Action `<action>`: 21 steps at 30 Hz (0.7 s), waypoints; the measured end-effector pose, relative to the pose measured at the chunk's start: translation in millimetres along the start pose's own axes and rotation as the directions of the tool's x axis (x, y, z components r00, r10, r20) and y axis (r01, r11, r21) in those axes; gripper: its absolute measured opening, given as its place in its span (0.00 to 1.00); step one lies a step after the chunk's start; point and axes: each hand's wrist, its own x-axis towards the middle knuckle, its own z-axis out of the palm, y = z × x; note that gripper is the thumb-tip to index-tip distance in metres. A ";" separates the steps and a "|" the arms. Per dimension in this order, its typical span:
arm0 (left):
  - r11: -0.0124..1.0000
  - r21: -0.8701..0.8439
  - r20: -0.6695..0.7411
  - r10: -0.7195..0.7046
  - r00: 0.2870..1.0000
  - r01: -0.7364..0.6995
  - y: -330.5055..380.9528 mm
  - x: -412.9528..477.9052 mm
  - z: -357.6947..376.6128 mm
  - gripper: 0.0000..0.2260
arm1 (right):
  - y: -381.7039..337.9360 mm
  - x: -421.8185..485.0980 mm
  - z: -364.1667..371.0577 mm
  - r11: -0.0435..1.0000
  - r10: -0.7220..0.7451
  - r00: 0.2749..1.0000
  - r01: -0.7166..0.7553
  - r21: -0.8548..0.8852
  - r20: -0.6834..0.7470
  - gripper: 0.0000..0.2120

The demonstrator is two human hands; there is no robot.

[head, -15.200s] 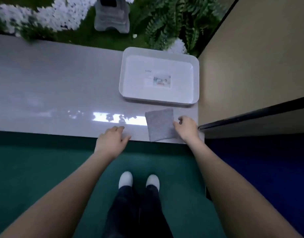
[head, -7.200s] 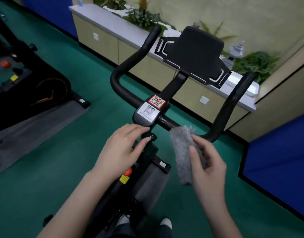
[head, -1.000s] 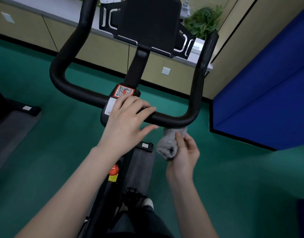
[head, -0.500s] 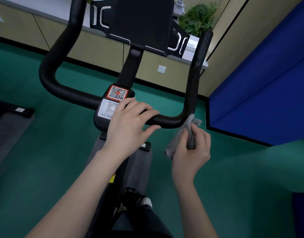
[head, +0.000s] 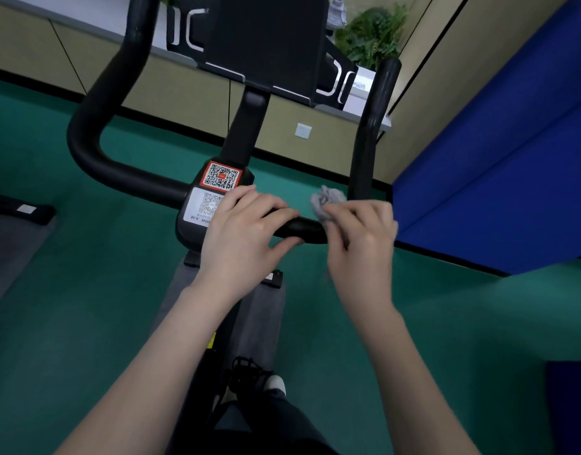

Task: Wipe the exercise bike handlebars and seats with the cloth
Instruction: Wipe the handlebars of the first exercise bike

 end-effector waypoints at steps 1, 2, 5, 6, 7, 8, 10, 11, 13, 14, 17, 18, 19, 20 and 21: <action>1.000 -0.003 0.005 -0.003 1.000 0.003 0.4 0.0 -0.6 0.13 | 3.9 4.7 -1.9 0.999 0.038 0.999 -0.038 -0.011 0.004 0.08; 1.000 -0.005 0.010 -0.004 1.000 0.004 0.7 0.1 -1.1 0.13 | 5.6 8.4 -2.7 0.998 0.058 0.998 -0.057 -0.007 0.013 0.08; 1.000 0.001 0.019 -0.004 1.000 0.004 0.6 0.3 -1.3 0.13 | -0.6 13.6 -0.4 1.000 0.008 0.996 -0.009 0.007 0.092 0.08; 1.000 0.005 0.020 -0.003 1.000 0.003 0.7 0.2 -1.2 0.13 | -2.8 14.9 -0.6 1.000 -0.010 0.991 0.009 0.014 0.131 0.08; 1.000 0.007 0.020 -0.002 1.000 0.001 0.6 0.2 -1.2 0.13 | -2.8 18.1 -2.1 0.999 -0.024 0.985 0.019 0.029 0.174 0.09; 1.000 0.008 0.020 0.001 1.000 -0.002 0.8 0.2 -1.2 0.13 | -1.2 23.1 -5.1 0.998 -0.034 0.976 0.023 0.050 0.217 0.09; 1.000 0.007 0.023 0.006 1.000 -0.007 1.1 0.5 -1.7 0.13 | 5.4 36.5 -13.1 0.996 -0.029 0.958 0.004 0.088 0.284 0.07; 1.000 0.006 0.027 0.006 1.000 -0.006 1.3 0.7 -2.1 0.13 | 8.6 43.1 -17.0 0.995 -0.011 0.951 -0.020 0.095 0.308 0.06; 1.000 0.003 0.035 0.002 0.999 -0.002 1.6 0.8 -2.9 0.13 | 12.2 51.2 -21.8 0.995 0.029 0.939 -0.059 0.079 0.342 0.07; 1.000 0.002 0.037 0.000 0.999 0.000 1.6 0.6 -3.0 0.13 | 10.9 52.1 -22.5 0.994 0.041 0.936 -0.073 0.079 0.350 0.07; 1.000 0.002 0.052 -0.008 0.999 0.008 2.7 0.8 -3.5 0.13 | 3.3 47.6 -20.6 0.989 0.015 0.921 -0.070 0.128 0.389 0.09; 1.000 0.004 0.057 -0.013 0.998 0.013 3.1 1.3 -3.5 0.14 | 3.0 47.9 -20.6 0.989 0.001 0.911 -0.060 0.131 0.411 0.10; 1.000 0.006 0.064 -0.017 0.998 0.017 4.1 1.6 -3.6 0.15 | 4.8 50.4 -21.1 0.991 -0.010 0.900 -0.049 0.124 0.435 0.10; 1.000 0.008 0.071 -0.020 0.997 0.019 5.4 1.9 -3.7 0.16 | 7.7 54.1 -22.0 0.994 -0.020 0.892 -0.032 0.107 0.452 0.10; 1.000 0.014 0.077 -0.021 0.997 0.020 6.8 2.2 -3.6 0.17 | 11.1 58.9 -22.8 0.997 -0.027 0.886 -0.010 0.079 0.463 0.10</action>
